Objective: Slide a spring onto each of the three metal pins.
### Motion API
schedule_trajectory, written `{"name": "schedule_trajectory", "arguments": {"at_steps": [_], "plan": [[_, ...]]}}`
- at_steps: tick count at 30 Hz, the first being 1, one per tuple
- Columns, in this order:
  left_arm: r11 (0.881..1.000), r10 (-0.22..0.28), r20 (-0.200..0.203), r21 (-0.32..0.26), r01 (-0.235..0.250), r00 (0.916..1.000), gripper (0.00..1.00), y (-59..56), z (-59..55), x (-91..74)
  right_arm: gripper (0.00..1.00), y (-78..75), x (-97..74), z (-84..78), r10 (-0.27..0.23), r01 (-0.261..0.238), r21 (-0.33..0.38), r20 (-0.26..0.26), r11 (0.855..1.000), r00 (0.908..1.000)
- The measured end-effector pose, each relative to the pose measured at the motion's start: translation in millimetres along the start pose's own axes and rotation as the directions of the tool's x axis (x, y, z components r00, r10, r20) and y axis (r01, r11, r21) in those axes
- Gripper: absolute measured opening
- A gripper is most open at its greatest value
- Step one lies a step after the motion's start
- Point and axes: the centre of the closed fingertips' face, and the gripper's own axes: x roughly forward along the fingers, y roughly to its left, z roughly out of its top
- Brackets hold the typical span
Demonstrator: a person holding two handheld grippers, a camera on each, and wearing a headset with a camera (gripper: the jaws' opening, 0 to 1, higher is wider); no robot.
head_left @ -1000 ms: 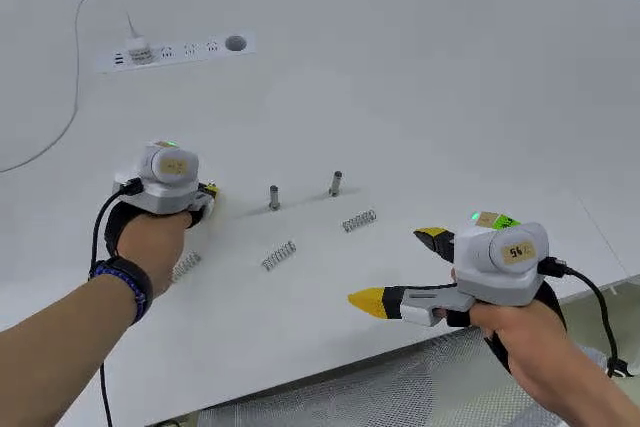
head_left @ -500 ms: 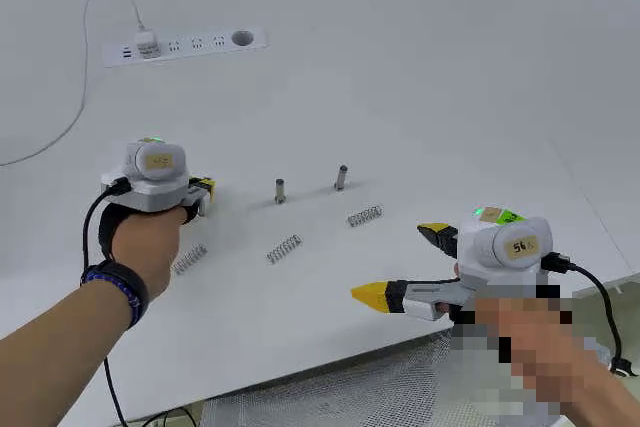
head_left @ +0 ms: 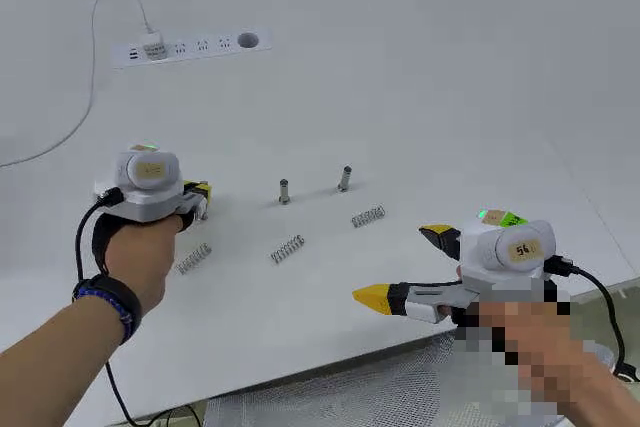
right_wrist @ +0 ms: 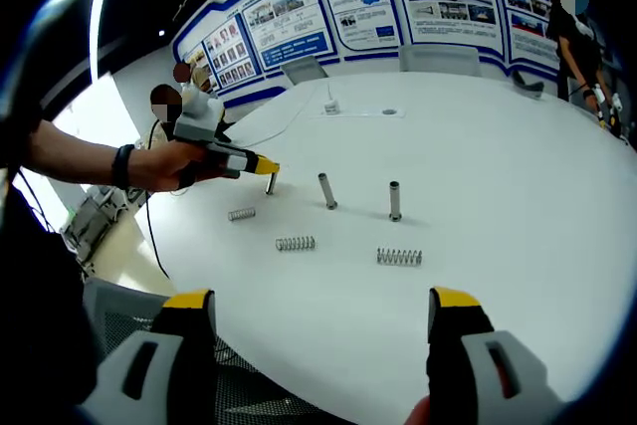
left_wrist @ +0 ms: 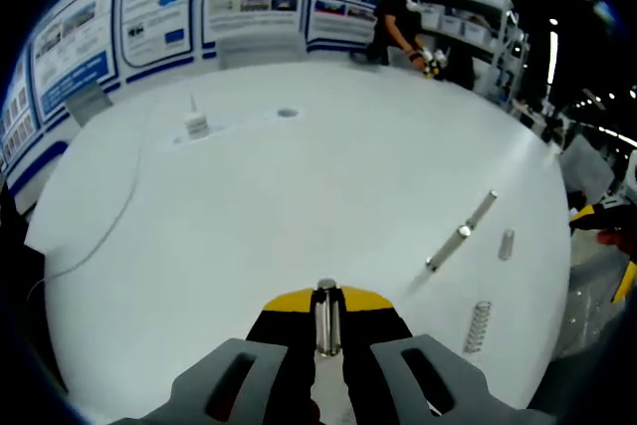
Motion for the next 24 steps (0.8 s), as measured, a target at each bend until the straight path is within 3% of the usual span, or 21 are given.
{"name": "schedule_trajectory", "arguments": {"at_steps": [24], "plan": [[1.0, 0.01, 0.032, 0.003, -0.01, 0.9994, 0.07, 3.4, -0.8, -13.4, 0.89, 3.1, 1.4, 0.4, 0.005, -0.005, 0.002, 0.005, 1.0, 1.0]]}}
